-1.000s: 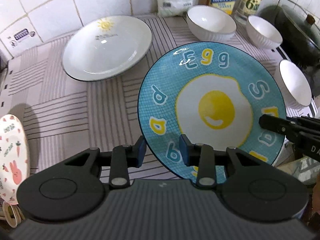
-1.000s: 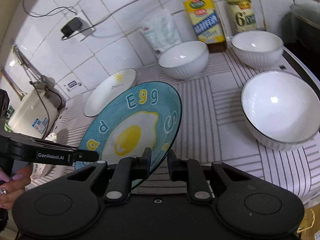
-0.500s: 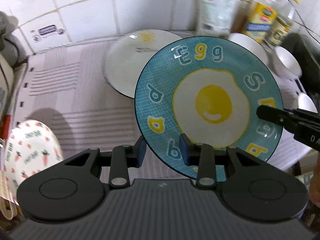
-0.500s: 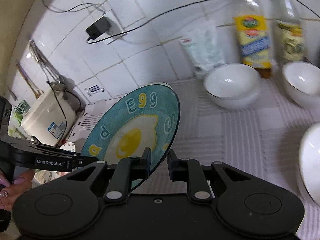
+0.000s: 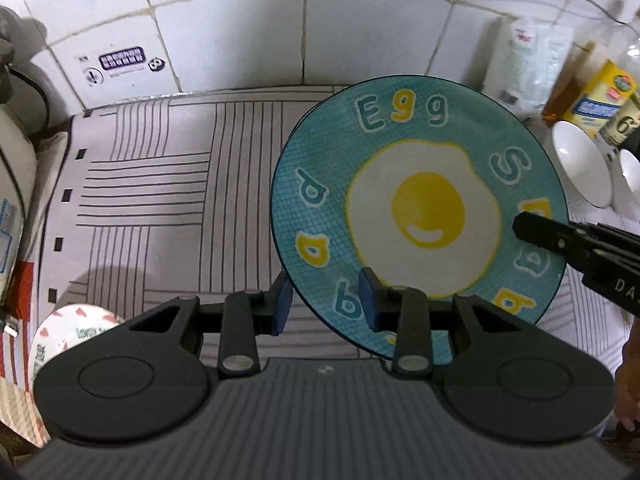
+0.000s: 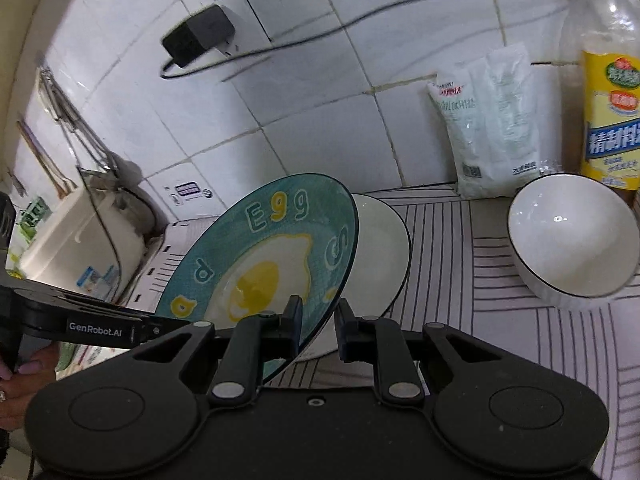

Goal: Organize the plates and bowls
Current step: 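Lift the blue egg plate with both tools and carry it over the sun plate, then lower the egg plate onto the sun plate and open both tools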

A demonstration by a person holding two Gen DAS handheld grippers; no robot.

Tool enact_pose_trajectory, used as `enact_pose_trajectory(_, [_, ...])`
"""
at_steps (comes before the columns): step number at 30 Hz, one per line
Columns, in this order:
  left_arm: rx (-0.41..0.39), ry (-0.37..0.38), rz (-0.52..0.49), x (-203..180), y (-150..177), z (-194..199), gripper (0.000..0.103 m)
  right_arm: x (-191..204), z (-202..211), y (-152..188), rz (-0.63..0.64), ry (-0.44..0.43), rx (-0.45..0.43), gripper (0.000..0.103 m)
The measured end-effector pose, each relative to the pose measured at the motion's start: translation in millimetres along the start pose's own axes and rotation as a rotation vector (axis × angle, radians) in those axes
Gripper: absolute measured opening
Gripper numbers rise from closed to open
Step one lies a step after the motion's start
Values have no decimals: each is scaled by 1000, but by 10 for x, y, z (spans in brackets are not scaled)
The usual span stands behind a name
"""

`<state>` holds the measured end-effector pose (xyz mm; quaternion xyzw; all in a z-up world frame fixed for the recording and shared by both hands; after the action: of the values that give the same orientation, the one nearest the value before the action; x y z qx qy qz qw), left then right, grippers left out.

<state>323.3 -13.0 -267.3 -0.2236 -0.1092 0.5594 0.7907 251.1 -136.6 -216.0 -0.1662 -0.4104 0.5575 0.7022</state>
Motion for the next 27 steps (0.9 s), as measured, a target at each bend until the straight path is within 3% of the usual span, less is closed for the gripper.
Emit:
enact_pose_trajectory(7, [50,-40,6,11,-135,-329,34,-140,-312,-9,-44,55,52,22])
enact_pose_trajectory(16, [115,-70,4,26,-189,-467,34,-154,-511,-3,-62,120,111,21])
enact_pose_trajectory(24, [142,-78,-1,-1,-201,-526,34,-72,-606,-26,-27,206,162,22])
enact_pose_trajectory(27, [158,-88,-6,-34,-185,-555,34,-23,-641,0,42,270,198,28])
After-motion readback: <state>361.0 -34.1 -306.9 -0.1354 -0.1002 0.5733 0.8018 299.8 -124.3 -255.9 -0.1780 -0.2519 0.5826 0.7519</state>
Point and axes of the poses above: each gripper's, at about its wrist camera, not at the fingertips, and z roughly against the way its jaws point, x to its left, y to its underside, the point moved 10 cm from there along -z, roughly the way its jaws point, and after that the axes turned 4 degrees about -x, right-handed, at the moved point
